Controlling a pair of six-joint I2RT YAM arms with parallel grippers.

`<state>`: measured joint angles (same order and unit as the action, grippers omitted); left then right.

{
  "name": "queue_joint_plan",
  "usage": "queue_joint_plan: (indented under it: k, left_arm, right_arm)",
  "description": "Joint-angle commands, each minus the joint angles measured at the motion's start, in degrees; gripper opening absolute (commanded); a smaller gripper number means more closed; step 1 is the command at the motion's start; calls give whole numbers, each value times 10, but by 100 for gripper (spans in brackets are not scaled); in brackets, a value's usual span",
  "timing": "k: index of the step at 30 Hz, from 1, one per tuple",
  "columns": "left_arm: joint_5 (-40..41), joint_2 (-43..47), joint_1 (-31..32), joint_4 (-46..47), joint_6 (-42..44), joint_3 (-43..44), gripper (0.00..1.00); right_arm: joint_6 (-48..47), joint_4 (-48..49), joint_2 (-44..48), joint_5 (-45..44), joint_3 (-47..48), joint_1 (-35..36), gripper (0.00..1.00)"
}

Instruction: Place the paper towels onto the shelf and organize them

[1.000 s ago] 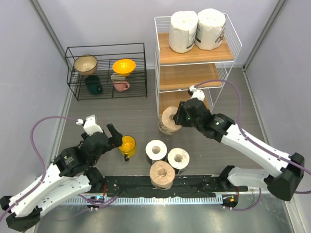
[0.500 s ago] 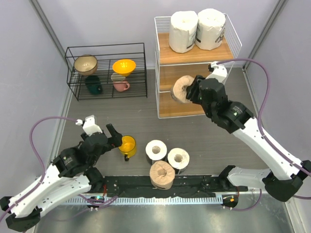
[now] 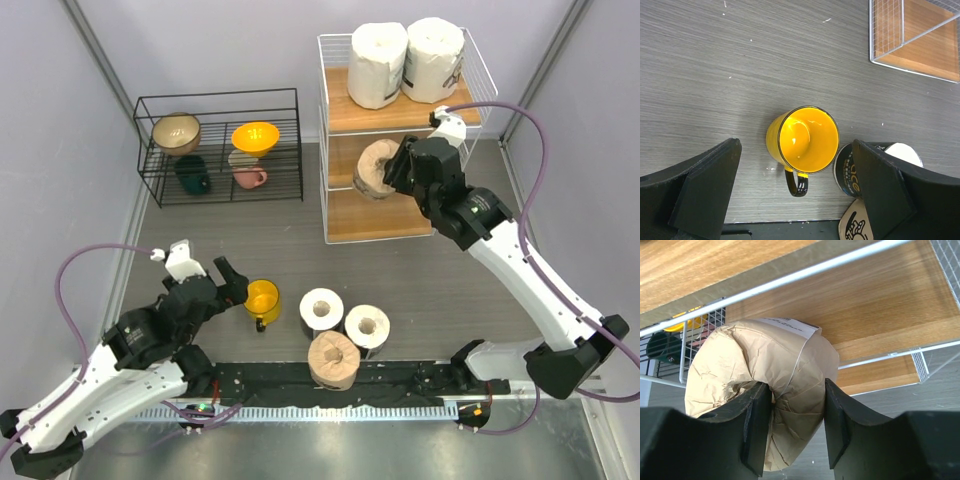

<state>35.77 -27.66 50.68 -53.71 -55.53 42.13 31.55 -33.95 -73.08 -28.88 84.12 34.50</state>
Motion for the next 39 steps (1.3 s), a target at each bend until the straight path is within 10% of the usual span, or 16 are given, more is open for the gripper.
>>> queue_joint_plan:
  k: [1, 39]
  left_arm:
    - [15, 6, 3, -5, -7, -1, 100]
    - [24, 19, 3, -20, -4, 1, 100]
  right_arm:
    - [0, 65, 1, 3, 33, -1, 47]
    - [27, 228, -2, -53, -37, -13, 43]
